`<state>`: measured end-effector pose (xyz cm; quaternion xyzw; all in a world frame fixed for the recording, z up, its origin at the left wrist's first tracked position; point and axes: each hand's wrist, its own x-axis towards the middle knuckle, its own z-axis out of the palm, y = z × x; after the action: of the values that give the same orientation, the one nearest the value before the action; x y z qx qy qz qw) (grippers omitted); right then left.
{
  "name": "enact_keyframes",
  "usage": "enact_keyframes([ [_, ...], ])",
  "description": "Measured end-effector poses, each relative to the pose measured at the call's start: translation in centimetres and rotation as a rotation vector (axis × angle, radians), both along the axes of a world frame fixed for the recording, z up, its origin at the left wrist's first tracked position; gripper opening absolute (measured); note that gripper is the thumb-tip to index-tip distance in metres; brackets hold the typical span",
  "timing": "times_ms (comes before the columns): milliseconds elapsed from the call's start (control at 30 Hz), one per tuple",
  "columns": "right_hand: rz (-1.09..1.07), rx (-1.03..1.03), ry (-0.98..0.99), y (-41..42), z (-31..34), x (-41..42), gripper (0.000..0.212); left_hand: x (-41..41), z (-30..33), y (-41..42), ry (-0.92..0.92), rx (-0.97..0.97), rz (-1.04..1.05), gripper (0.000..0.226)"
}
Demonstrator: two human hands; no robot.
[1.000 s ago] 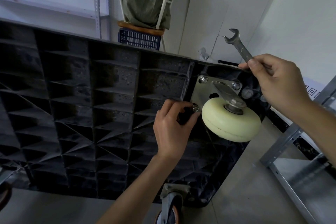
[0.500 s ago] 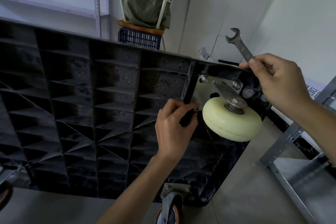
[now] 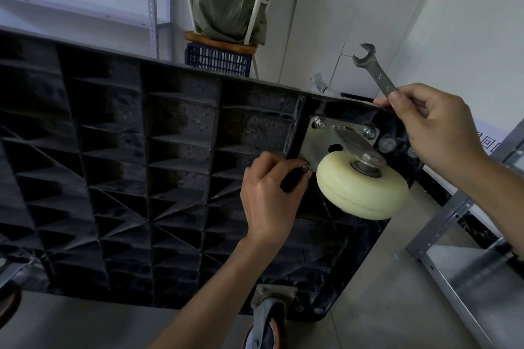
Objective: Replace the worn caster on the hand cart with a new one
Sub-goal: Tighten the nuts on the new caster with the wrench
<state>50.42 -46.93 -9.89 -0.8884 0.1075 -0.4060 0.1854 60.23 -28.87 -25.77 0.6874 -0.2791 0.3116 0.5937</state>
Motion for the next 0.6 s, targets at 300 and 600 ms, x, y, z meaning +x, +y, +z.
enact_keyframes([
  [300,-0.004,-0.002,-0.003,0.15,0.05,-0.03,0.033,-0.07,0.14,0.21,0.027,-0.003,-0.022,0.025],
  [600,-0.01,-0.008,-0.004,0.31,0.06,-0.07,0.029,-0.28,0.12,0.25,0.001,0.008,-0.03,0.032],
])
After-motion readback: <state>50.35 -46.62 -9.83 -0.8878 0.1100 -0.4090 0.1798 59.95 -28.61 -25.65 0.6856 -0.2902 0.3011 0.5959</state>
